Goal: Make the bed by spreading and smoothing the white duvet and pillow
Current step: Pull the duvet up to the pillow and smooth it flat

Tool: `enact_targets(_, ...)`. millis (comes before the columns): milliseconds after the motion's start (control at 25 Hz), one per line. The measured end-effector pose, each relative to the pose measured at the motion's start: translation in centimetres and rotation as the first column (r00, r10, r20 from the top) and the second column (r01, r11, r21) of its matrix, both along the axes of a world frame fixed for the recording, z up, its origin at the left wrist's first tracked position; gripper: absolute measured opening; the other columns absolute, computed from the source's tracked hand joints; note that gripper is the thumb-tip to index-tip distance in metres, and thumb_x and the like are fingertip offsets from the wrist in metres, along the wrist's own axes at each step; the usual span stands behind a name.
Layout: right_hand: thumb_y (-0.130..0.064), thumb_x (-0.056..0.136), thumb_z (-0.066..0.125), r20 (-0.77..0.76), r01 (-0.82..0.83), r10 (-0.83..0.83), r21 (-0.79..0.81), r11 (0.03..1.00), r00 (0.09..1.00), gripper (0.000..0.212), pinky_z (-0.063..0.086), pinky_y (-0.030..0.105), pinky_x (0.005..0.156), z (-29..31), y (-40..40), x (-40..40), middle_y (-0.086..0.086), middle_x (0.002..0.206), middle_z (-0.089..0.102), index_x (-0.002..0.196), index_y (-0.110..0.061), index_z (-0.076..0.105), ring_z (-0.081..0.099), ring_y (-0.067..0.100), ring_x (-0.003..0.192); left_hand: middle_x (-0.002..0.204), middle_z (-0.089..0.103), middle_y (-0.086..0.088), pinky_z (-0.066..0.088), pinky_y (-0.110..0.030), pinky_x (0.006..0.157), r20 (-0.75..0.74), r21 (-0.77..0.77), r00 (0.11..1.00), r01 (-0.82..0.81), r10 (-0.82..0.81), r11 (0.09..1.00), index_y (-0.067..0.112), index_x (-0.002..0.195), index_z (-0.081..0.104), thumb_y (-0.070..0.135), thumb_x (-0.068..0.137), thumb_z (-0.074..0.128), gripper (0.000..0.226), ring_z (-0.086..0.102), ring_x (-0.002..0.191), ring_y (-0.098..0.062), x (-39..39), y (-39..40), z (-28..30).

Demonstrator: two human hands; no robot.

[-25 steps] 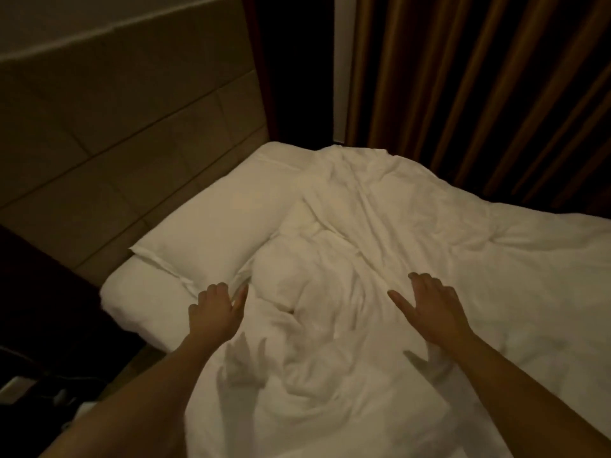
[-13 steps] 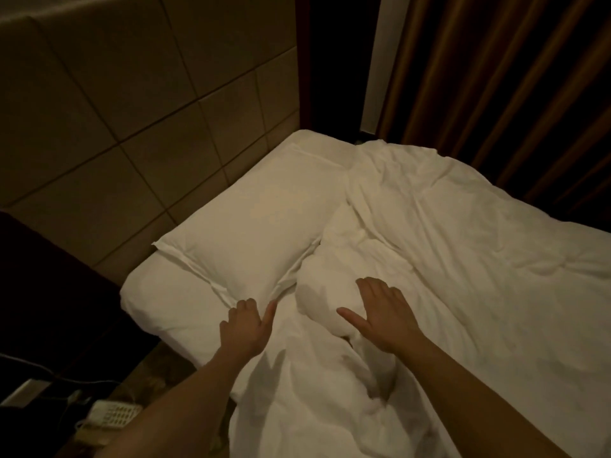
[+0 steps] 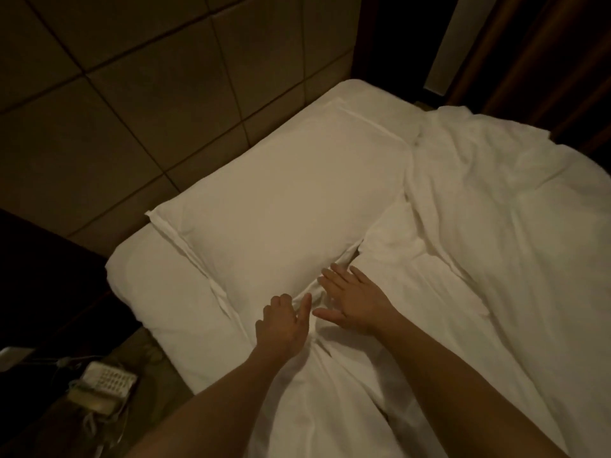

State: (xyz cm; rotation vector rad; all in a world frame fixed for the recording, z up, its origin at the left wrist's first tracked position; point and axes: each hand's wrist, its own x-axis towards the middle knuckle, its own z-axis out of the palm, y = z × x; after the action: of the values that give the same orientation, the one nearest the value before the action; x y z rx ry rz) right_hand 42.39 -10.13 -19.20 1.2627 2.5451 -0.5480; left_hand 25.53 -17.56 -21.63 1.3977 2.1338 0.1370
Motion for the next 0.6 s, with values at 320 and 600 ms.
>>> enact_targets(320,-0.075,0.095,0.01,0.098,-0.277,0.264,0.177,0.944,0.96,0.086,0.041,0.043,0.091,-5.7,0.7,0.2,0.008,0.079,0.071,0.086,-0.014,0.069,0.064,0.028,0.08,0.138,0.051,-0.002,0.043,-0.052,0.104,0.141,-0.253,0.975,-0.132,0.171,0.958,0.024,0.134,0.048,0.087,0.079,0.0,0.097,0.05,0.127,-0.03,0.7,-6.2,-6.6)
enact_targets(600,-0.082,0.085,0.008,0.193,-0.248,0.232,0.063,0.967,0.953,0.077,0.047,0.037,0.084,-0.5,-0.4,2.5,-0.001,0.059,0.056,0.06,-0.021,0.047,0.062,0.023,0.065,0.13,0.065,-0.014,0.042,-0.041,0.108,0.287,-0.439,0.871,-0.25,0.399,0.863,0.015,0.129,0.06,0.087,0.081,0.011,0.1,0.06,0.119,-0.031,5.0,-7.9,-3.7)
